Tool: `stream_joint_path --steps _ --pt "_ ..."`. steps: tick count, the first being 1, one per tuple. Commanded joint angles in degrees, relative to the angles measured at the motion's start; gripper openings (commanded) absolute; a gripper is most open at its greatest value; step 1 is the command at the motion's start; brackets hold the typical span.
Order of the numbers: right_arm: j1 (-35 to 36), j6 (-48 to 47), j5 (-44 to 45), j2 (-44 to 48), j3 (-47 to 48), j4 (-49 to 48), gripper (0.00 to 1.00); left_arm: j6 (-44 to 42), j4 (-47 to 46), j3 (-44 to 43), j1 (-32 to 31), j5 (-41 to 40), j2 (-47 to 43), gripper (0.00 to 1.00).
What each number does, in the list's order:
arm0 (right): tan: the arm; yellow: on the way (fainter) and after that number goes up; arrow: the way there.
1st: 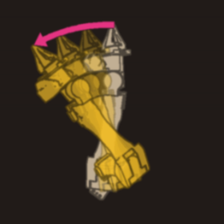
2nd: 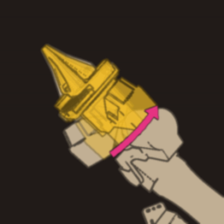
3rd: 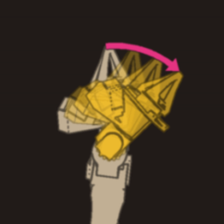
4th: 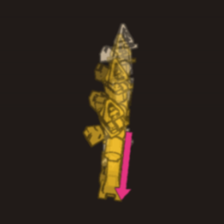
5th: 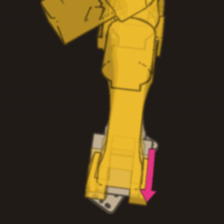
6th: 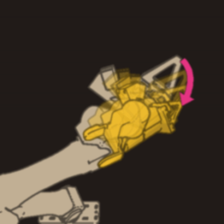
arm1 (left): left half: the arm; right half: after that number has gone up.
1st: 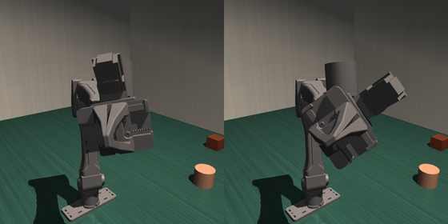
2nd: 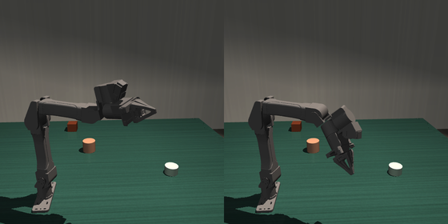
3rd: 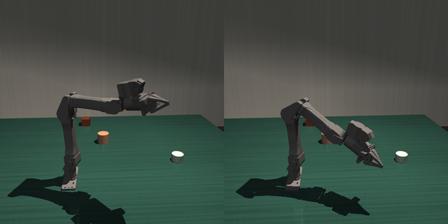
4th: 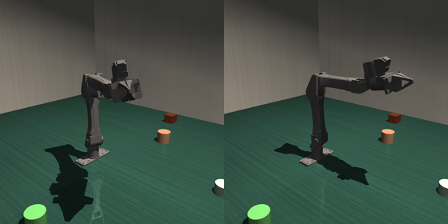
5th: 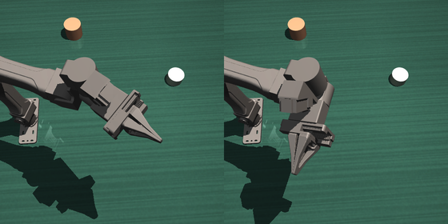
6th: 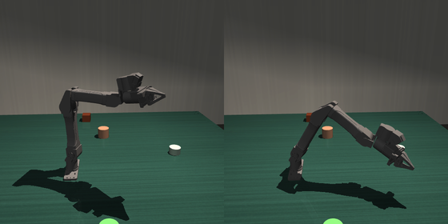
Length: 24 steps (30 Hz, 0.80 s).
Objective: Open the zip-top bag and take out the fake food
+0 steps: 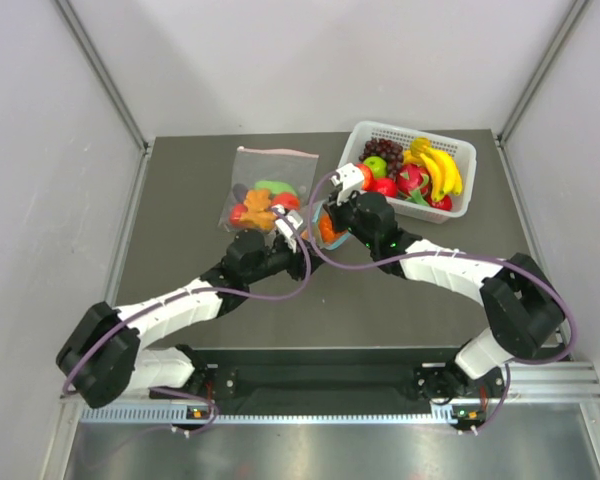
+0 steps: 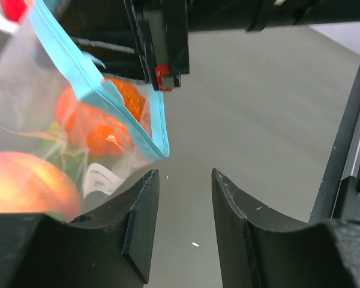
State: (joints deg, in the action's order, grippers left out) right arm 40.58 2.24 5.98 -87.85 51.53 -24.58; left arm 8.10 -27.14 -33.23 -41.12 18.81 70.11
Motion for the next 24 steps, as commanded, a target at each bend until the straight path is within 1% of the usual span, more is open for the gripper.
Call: stream_joint_path --steps 1,3,7,12,13,15,17,18,19,21,24 --pt "-0.8 1.7 1.4 0.8 3.0 -2.3 0.00 2.3 -6.4 -1.2 -1.4 -4.0 1.2 0.45" --pt "-0.7 1.7 1.0 1.3 2.6 -2.4 0.00 2.8 -7.9 -0.9 -1.9 -7.5 2.1 0.46" --pt "-0.5 1.7 0.6 2.2 1.4 -2.7 0.00 4.8 -11.8 -0.5 -1.9 -9.8 4.7 0.47" --pt "-0.2 1.7 0.5 3.4 -0.3 -3.5 0.00 4.6 -9.8 -4.0 -2.4 -15.4 9.1 0.47" --pt "-0.1 1.7 0.4 4.0 -1.0 -3.6 0.00 4.5 -9.4 -4.2 -2.5 -17.3 9.5 0.47" --pt "-0.1 1.6 0.1 4.5 -1.7 -3.9 0.00 4.3 -9.3 -4.5 -3.0 -18.3 10.2 0.46" --pt "0.0 1.5 -0.2 5.2 -2.5 -3.9 0.00 4.4 -9.9 -4.3 -3.4 -22.2 10.2 0.45" --pt "0.2 1.3 -0.3 5.7 -2.7 -4.0 0.00 4.5 -10.3 -3.9 -3.6 -22.6 10.1 0.45" --pt "0.2 1.2 -0.2 5.8 -3.2 -4.0 0.00 4.9 -11.1 -3.6 -3.8 -22.7 9.9 0.47" --pt "0.4 1.2 -0.1 5.9 -3.5 -4.2 0.00 5.4 -12.8 -3.1 -4.1 -22.3 9.6 0.53" --pt "0.4 1.1 0.3 5.9 -3.9 -4.2 0.00 6.0 -14.0 -3.2 -4.8 -22.8 10.1 0.54"
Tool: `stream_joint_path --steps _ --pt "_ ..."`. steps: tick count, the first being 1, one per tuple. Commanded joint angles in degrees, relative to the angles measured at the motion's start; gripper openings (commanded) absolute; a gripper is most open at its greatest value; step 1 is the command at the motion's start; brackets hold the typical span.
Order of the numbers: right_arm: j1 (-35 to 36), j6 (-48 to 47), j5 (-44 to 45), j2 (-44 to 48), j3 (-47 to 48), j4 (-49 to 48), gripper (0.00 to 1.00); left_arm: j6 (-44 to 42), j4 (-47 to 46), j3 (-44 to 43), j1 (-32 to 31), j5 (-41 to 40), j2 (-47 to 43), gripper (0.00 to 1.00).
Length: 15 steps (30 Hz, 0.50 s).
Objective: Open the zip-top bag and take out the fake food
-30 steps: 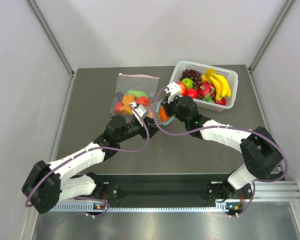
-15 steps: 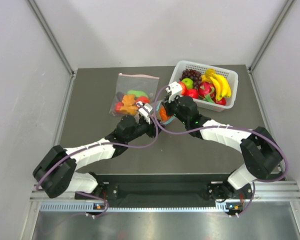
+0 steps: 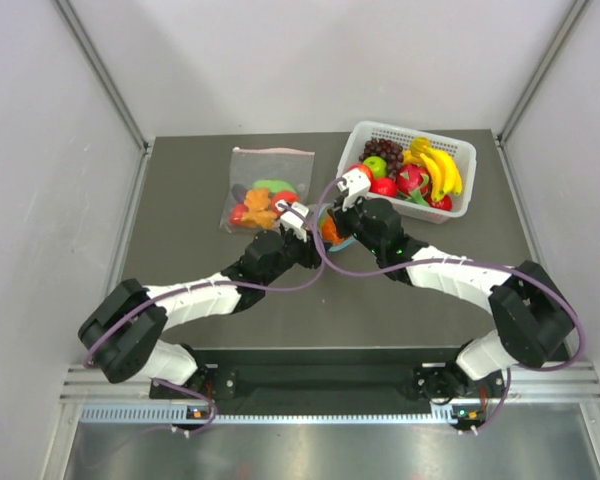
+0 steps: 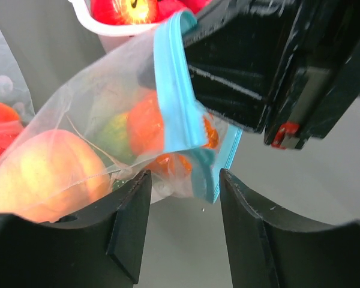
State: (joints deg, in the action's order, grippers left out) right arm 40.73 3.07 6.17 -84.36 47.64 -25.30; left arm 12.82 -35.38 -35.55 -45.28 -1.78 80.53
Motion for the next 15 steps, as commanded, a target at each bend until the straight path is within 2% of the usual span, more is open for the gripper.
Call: stream_joint_path --steps 1,4,8,9,10,11,15 --pt "0.2 0.3 0.1 2.4 -0.3 -3.7 0.00 1.3 -5.8 -1.0 -0.8 -2.4 -0.1 0.54" --pt "0.3 0.4 0.0 3.0 -1.1 -4.1 0.00 0.9 -4.4 -2.3 -1.4 -3.9 1.6 0.52" --pt "0.3 0.3 0.1 4.7 -2.7 -4.4 0.00 -0.1 -2.4 -3.3 -2.3 -6.2 2.3 0.25" --pt "0.3 0.3 0.2 5.6 -3.1 -4.4 0.00 -0.2 -2.2 -3.2 -2.3 -6.5 2.3 0.09" --pt "0.4 0.1 0.0 6.1 -3.8 -4.4 0.00 -0.5 -1.9 -3.2 -2.4 -6.7 2.0 0.03" --pt "0.4 0.0 -0.1 6.6 -4.1 -4.2 0.00 -0.7 -1.4 -3.2 -2.4 -6.9 1.6 0.00" --pt "0.4 -0.3 -2.2 9.4 -5.3 -2.7 0.00 -3.1 3.2 -3.4 -2.5 -6.7 -2.0 0.00"
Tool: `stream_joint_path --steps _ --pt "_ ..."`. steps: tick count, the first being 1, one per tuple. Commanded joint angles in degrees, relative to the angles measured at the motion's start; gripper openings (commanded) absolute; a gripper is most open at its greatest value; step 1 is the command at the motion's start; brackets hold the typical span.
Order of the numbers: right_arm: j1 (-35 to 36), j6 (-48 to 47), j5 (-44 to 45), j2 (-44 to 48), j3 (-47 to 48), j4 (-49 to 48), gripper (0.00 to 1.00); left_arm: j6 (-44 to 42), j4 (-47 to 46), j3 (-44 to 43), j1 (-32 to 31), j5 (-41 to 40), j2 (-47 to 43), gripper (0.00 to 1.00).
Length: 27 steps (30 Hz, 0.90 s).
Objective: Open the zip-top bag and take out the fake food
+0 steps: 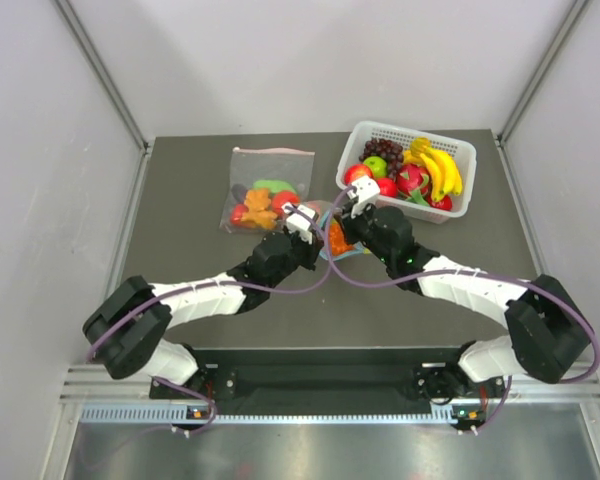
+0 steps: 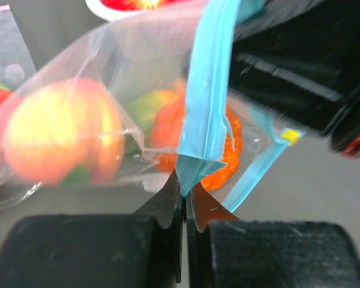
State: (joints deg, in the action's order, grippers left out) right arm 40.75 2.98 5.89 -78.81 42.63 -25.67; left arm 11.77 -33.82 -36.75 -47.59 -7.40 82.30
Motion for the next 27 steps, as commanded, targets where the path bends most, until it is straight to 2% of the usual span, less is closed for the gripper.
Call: stream_joint_path --steps 1,4,8,15,18,21,27 --pt "0.4 -0.1 -3.2 4.2 -1.0 -2.3 0.00 -3.2 5.0 -2.4 -0.2 -0.8 -6.3 0.00" --pt "0.4 0.5 -5.7 5.8 -2.6 -2.2 0.00 -5.4 11.8 -4.3 -0.2 -0.8 -11.2 0.00" --pt "0.6 3.6 -14.5 5.9 -4.3 -4.9 0.00 -7.2 20.9 -6.2 -0.2 0.5 -16.5 0.00" --pt "2.1 7.9 -21.3 1.4 -6.0 -9.8 0.00 -8.8 28.7 -7.2 -0.3 -0.9 -21.9 0.00" --pt "2.1 9.9 -22.2 -1.4 -6.4 -12.4 0.00 -9.5 28.6 -7.6 -0.3 0.2 -19.8 0.00" --pt "2.1 10.4 -20.5 -3.5 -6.8 -12.7 0.00 -10.3 29.1 -8.9 -0.2 0.1 -13.9 0.00" --pt "2.1 8.9 -10.8 -3.6 -9.2 -12.0 0.00 -12.6 26.5 -12.3 -0.1 0.5 -5.1 0.00"
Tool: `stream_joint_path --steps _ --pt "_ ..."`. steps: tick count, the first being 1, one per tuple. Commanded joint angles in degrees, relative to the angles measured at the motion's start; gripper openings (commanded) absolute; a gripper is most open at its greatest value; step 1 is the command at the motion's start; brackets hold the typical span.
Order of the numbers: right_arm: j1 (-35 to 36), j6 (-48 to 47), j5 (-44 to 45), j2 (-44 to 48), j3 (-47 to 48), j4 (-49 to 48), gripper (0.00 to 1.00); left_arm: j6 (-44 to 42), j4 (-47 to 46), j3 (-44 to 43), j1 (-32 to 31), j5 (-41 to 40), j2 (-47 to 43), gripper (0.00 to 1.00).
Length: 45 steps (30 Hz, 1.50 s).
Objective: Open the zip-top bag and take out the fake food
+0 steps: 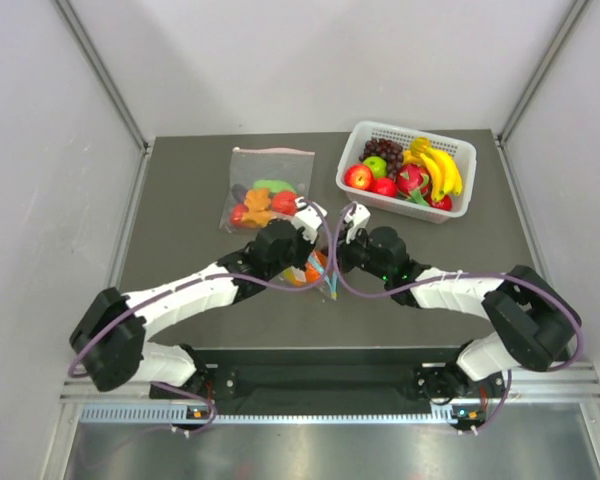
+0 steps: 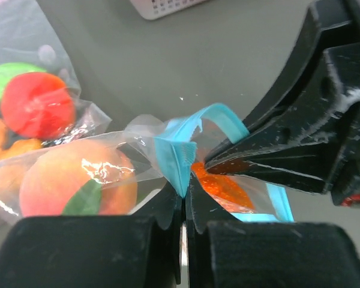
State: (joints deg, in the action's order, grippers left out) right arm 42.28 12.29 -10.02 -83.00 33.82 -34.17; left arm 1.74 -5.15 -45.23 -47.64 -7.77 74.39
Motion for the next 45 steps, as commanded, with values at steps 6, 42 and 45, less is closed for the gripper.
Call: stream_joint_path --steps 6,42,45 --pt "-0.1 -2.3 16.2 2.1 -3.1 -2.6 0.04 -5.2 -2.3 -10.7 2.5 10.6 12.6 0.00" --pt "-10.6 4.3 10.7 -6.4 -6.9 -13.0 0.00 6.9 -8.6 -8.3 7.4 27.0 8.8 0.54" --pt "-10.1 5.5 11.3 -5.5 -8.0 -14.5 0.00 8.5 -11.7 -4.4 1.8 15.6 7.3 0.64"
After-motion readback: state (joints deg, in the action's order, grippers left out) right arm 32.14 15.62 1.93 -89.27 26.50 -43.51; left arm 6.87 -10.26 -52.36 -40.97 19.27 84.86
